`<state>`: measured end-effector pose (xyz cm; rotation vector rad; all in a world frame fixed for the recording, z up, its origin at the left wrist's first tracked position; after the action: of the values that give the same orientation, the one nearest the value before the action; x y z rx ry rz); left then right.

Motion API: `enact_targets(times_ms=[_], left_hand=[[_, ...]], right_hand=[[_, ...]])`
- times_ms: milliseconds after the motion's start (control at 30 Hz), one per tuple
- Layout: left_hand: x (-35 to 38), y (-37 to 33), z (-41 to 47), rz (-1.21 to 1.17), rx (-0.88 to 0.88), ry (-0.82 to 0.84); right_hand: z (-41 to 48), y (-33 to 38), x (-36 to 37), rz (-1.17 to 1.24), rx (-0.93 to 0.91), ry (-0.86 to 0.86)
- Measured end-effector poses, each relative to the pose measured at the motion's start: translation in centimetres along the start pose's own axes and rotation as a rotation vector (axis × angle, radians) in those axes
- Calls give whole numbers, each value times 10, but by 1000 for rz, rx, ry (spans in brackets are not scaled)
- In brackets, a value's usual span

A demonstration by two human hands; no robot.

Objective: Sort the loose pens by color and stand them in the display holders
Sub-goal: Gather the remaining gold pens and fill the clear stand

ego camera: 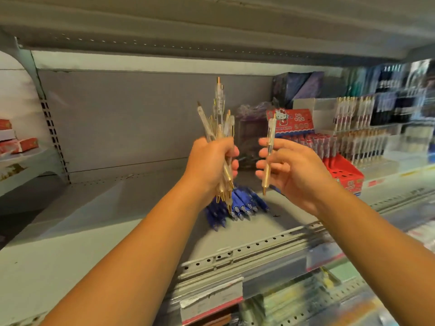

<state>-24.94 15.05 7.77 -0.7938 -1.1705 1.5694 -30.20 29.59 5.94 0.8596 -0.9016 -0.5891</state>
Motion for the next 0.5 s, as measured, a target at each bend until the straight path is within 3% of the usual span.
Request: enact_targets(times_ms=[200, 500], left_hand=[[85, 3, -22, -278, 16, 230], [226, 29, -38, -261, 8, 276]], right_hand=[[-35, 35, -61, 122, -55, -63], [-82, 107, -185, -69, -196, -161]])
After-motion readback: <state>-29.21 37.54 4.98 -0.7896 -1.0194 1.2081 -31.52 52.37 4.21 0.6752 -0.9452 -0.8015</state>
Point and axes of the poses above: each hand's wrist, its own z-axis towards the middle knuckle, its own x-axis out of the palm, y = z × x, the point moved 7 cm from there along z, towards the middle knuckle, and after that the axes turned 7 degrees about z, right-handed, at the moved point
